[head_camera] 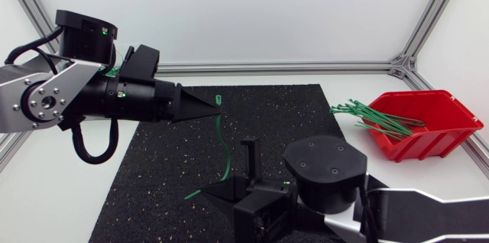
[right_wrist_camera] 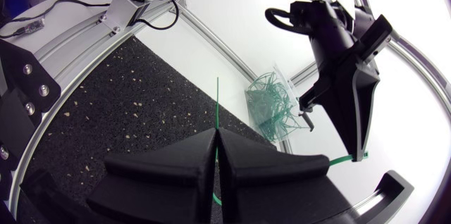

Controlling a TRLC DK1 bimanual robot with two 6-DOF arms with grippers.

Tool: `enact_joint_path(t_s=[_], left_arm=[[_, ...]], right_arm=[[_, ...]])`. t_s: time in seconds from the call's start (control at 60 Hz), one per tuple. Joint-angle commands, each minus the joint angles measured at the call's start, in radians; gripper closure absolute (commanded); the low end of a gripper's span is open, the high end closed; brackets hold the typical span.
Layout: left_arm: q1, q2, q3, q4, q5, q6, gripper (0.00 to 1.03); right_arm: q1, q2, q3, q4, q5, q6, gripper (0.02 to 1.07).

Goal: Take a green cable tie from the red box, thread the tail through the head to close it, then place it in the transparent bin on the left.

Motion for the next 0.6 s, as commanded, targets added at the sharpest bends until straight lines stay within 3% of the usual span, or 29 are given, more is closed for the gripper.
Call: enact_joint_path(t_s=[0.0, 0.3, 0.483, 0.517, 0.583], left_arm=[[-0.037, -0.037, -0.053, 0.031, -0.029, -0.057, 1.00], [-0.074, -0.040, -0.068, 0.063, -0.046, -0.097, 1.00], [-0.091, -0.031, -0.053, 0.060, -0.056, -0.123, 1.00], [-0.096, -0.026, -0.050, 0.060, -0.061, -0.124, 1.00], [-0.099, -0.020, -0.047, 0.058, -0.064, -0.126, 1.00]], right_arm=[[0.004, -0.011, -0.038, -0.004, 0.018, 0.045, 1.02], [0.008, 0.015, -0.111, 0.125, 0.038, 0.057, 1.01], [0.011, 0.088, -0.156, 0.335, 0.098, -0.049, 1.01], [0.018, 0.131, -0.165, 0.426, 0.144, -0.129, 1.01], [0.021, 0.090, -0.156, 0.342, 0.146, -0.178, 1.01]])
